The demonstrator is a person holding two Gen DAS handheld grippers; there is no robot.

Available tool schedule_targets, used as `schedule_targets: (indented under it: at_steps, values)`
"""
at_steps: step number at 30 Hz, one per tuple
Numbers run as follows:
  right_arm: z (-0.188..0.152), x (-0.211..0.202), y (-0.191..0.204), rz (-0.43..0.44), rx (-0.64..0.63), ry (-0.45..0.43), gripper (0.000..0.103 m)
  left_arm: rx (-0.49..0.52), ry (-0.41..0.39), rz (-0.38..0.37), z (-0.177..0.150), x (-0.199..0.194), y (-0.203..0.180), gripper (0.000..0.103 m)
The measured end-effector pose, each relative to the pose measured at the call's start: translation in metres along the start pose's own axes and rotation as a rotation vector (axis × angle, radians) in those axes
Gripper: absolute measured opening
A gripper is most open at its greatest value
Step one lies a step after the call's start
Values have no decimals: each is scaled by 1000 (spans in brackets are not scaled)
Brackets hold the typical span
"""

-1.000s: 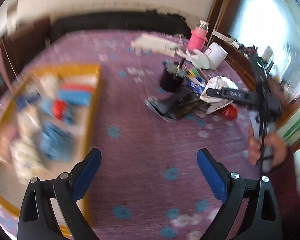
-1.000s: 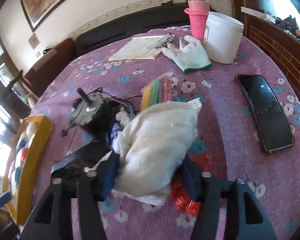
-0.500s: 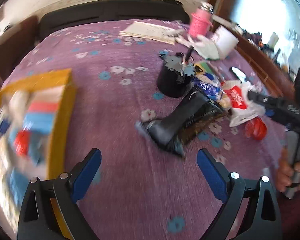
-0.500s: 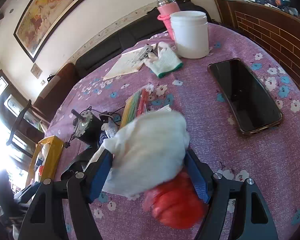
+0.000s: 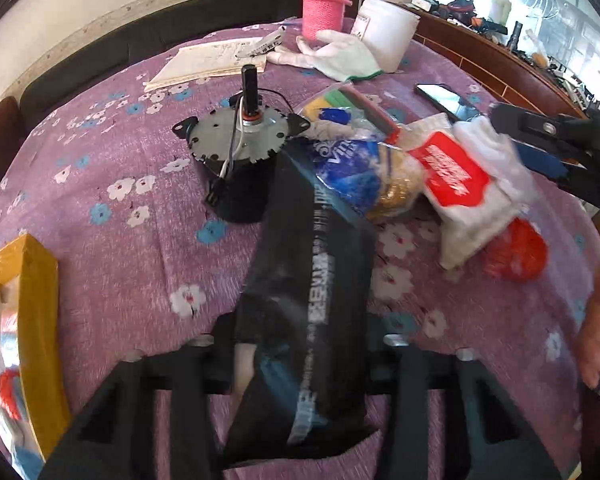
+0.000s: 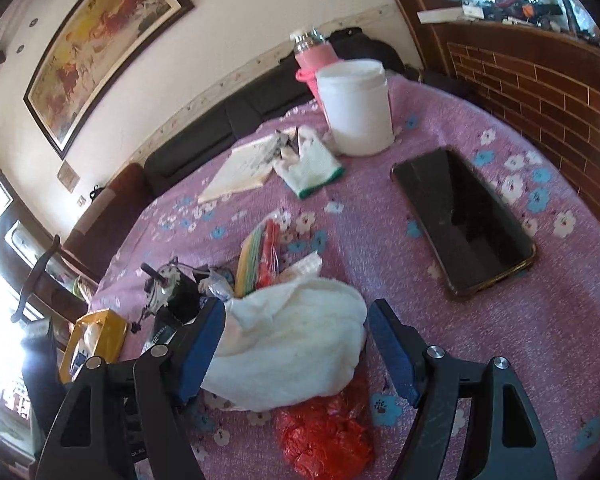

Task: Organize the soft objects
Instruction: 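Grasp and lift black snack bag with left tool while right tool lifts white cloth, then release black bag into tray with left tool while right tool drops white cloth there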

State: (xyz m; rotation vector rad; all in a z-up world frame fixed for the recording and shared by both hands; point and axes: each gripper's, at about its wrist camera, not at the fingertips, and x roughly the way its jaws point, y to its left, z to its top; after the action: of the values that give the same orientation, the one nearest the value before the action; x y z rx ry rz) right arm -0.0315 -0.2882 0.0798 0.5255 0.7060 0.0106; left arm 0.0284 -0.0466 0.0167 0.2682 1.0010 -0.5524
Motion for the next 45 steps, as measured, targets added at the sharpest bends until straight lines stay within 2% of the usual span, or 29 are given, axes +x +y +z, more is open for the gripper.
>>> schedule_targets:
  at_steps: [5, 9, 10, 11, 12, 14, 16, 20, 22, 25, 31, 38, 40, 42, 45]
  values:
    - [-1, 12, 1, 15, -2, 42, 79, -70, -50, -44, -24, -32, 6, 38]
    - [-2, 18, 9, 16, -35, 31, 79, -144, -99, -69, -47, -59, 16, 38]
    - [-3, 20, 11, 18, -48, 35, 74, -165, -109, -76, -51, -64, 19, 38]
    - [-4, 22, 13, 18, -64, 46, 49, -191, -123, -82, -59, -72, 23, 38]
    - [-5, 23, 15, 13, -74, 55, 34, -209, -131, -82, -64, -77, 26, 38]
    - [-8, 21, 15, 0, -71, 57, 26, -251, -158, -72, -78, -92, 35, 38]
    - [-8, 11, 15, -18, -74, 15, 22, -285, -180, -61, -90, -104, 44, 38]
    - [-5, -14, 14, -75, -69, -100, 22, -375, -224, -23, -119, -135, 73, 38]
    - [-3, -22, 14, -85, -66, -122, 22, -411, -242, 10, -131, -149, 86, 38]
    - [-1, -34, 21, -55, -56, -121, 22, -462, -261, 75, -149, -170, 109, 38]
    - [-7, -49, 57, 69, -70, -71, 22, -575, -260, 173, -186, -189, 156, 39]
    - [-34, -42, 140, 211, -205, 41, 22, -682, -231, 253, -212, -189, 194, 39]
    - [-45, -37, 159, 239, -238, 76, 22, -713, -215, 294, -217, -189, 206, 46]
    - [-58, -29, 183, 267, -278, 119, 22, -731, -189, 333, -220, -186, 215, 63]
    - [-79, -16, 215, 298, -338, 182, 23, -733, -197, 324, -224, -186, 220, 66]
